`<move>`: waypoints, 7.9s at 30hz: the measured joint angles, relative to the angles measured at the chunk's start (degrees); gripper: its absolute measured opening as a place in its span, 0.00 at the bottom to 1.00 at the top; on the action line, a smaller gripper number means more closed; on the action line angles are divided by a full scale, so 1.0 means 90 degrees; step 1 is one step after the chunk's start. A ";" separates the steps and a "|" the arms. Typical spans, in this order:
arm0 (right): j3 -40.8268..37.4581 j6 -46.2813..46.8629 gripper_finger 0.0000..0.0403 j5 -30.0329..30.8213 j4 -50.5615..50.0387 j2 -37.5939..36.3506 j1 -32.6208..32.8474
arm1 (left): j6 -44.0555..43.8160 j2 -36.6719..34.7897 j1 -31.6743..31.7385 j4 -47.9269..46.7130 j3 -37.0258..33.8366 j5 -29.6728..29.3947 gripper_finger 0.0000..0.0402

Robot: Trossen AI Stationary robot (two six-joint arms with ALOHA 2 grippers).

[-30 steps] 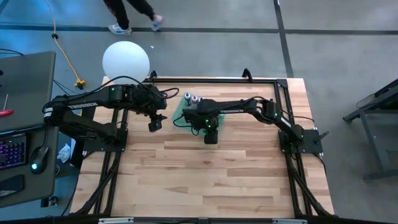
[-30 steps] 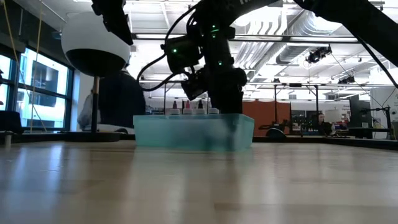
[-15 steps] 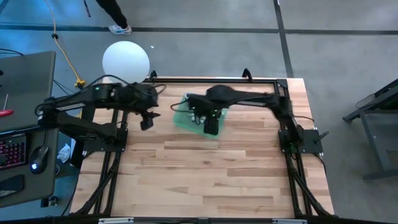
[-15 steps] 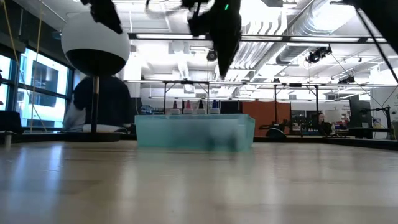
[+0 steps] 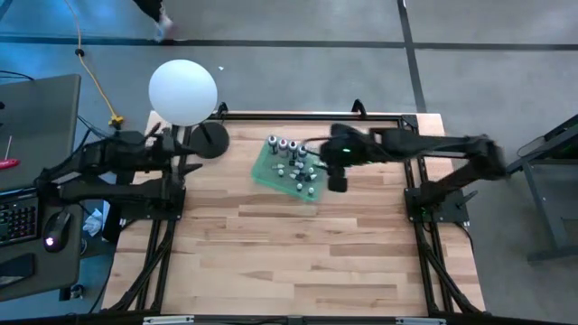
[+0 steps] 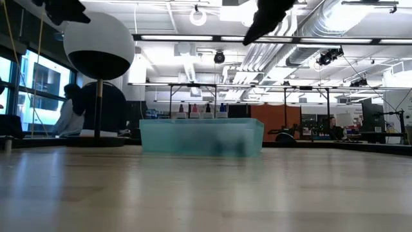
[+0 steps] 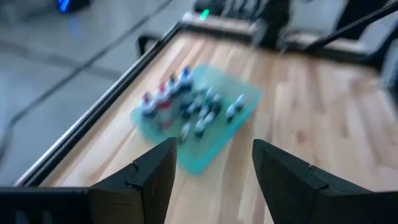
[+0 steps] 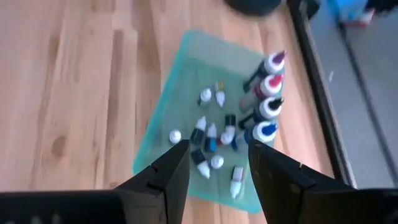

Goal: Pick & Place food coloring
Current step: Return to Home Position

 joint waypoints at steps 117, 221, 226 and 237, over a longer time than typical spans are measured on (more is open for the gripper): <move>-0.8498 0.0234 0.38 -0.0503 0.6705 -0.7214 -0.0001 | 0.0743 -0.2390 0.0000 0.5831 -0.5551 0.1151 0.52; -0.8505 0.0682 0.37 -0.0508 0.5181 -0.8505 -0.0003 | 0.0753 -0.2390 0.0000 0.5826 -0.5553 0.1151 0.52; -0.8505 0.0682 0.38 -0.0507 0.5181 -0.8505 -0.0002 | 0.0753 -0.2387 -0.0001 0.5826 -0.5553 0.1151 0.52; -0.8505 0.0681 0.38 -0.0505 0.5181 -0.8505 -0.0003 | 0.0753 -0.2390 0.0000 0.5826 -0.5553 0.1151 0.52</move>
